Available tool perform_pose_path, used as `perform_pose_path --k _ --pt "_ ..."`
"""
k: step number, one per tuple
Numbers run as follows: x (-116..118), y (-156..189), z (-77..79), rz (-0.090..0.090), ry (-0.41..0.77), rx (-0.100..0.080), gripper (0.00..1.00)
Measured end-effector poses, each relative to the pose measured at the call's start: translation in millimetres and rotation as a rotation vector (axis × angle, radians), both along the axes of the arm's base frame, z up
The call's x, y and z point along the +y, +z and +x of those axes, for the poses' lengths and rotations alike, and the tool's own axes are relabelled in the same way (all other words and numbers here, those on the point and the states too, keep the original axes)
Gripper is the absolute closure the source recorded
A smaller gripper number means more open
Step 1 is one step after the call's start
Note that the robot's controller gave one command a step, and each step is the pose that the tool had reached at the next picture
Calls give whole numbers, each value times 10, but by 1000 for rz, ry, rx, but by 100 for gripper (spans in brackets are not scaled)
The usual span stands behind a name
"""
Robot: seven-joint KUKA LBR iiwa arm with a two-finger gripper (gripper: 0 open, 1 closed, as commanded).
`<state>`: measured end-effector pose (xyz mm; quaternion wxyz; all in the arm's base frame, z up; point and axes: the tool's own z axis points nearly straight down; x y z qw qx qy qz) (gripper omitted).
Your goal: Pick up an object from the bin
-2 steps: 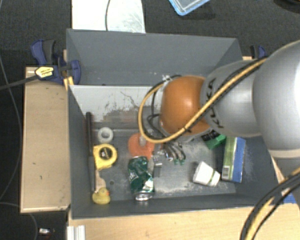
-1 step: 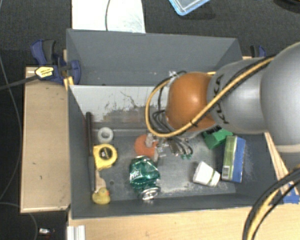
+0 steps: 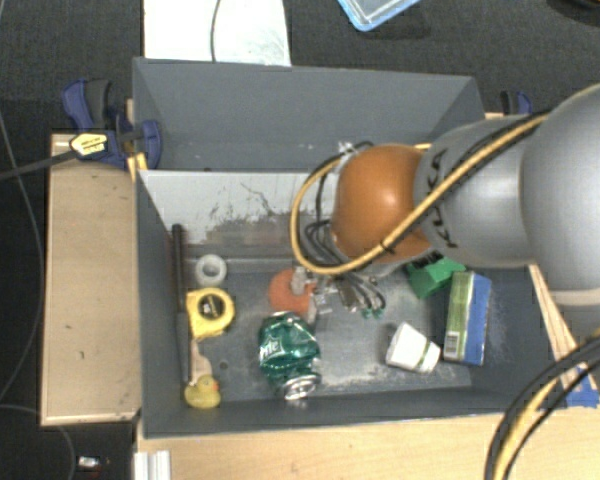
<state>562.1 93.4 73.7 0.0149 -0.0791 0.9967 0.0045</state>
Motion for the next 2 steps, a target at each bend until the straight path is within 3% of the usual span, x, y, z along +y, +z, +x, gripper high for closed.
perform_pose_path --k 1,2 --pt "54 646 -81 -2 6 9 100" --pt "-4 1561 68 -2 11 7 100"
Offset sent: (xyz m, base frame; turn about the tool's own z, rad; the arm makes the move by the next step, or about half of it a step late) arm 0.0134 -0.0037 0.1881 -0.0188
